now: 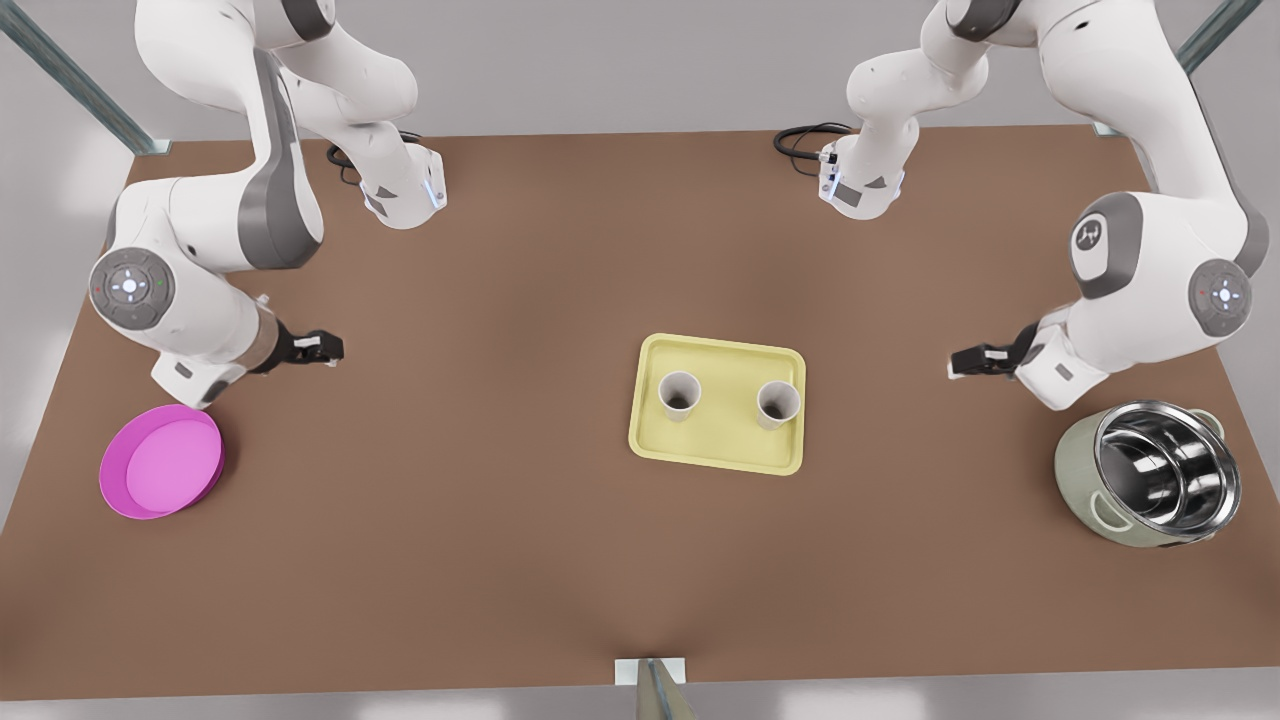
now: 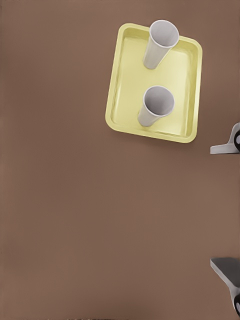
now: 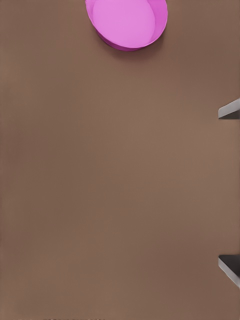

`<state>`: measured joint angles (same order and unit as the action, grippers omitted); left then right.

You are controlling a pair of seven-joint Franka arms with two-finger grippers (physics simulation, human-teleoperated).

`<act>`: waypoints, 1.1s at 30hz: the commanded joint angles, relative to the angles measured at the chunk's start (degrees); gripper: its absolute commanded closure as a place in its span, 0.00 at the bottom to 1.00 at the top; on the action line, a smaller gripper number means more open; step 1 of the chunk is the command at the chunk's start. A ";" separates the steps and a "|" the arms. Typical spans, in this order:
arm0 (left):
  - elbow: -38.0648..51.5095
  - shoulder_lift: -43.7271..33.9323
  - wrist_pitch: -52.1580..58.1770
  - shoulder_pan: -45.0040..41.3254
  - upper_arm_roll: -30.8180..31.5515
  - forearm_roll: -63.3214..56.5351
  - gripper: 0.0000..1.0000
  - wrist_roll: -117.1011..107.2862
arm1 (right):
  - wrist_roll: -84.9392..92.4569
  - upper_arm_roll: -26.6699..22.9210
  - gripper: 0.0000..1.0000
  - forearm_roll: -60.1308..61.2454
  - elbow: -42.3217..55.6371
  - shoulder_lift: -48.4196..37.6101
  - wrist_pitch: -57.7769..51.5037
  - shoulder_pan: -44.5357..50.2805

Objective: Use the left arm to pick up the white IKEA cup from the tray and place it on the middle-left position; use the right arm to pick up the white IKEA cup from the tray and place it on the middle-right position

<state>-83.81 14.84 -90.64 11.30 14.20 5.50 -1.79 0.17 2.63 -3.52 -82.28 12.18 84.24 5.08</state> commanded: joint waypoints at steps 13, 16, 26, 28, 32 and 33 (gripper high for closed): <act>-1.18 3.88 -10.78 -1.28 -0.31 -6.46 0.00 0.30 | 0.09 0.00 0.00 -0.08 0.02 0.03 6.55 -0.07; -1.53 3.89 -10.78 -1.28 -0.31 -6.55 0.00 0.30 | -0.17 0.00 0.00 -0.08 0.10 0.56 6.64 0.10; -1.79 3.27 -9.73 -1.72 -0.31 -7.96 0.00 -0.40 | -21.26 0.27 0.00 2.21 1.69 11.46 17.63 16.98; -1.80 3.09 -8.76 -3.55 0.13 -8.04 0.00 -7.26 | -28.63 0.18 0.00 2.12 1.69 14.00 19.90 21.10; -2.06 5.11 -13.24 -17.71 0.13 -7.25 0.00 -21.40 | -38.23 0.18 0.00 2.29 2.21 16.11 21.49 27.17; -2.15 7.49 -16.23 -20.44 0.13 -7.78 0.00 -25.80 | -41.83 0.09 0.00 2.38 2.74 17.43 24.30 29.19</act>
<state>-85.86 21.53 -102.45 -7.00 14.33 -2.09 -6.81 -14.94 2.72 -1.49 -79.63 29.29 103.34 33.22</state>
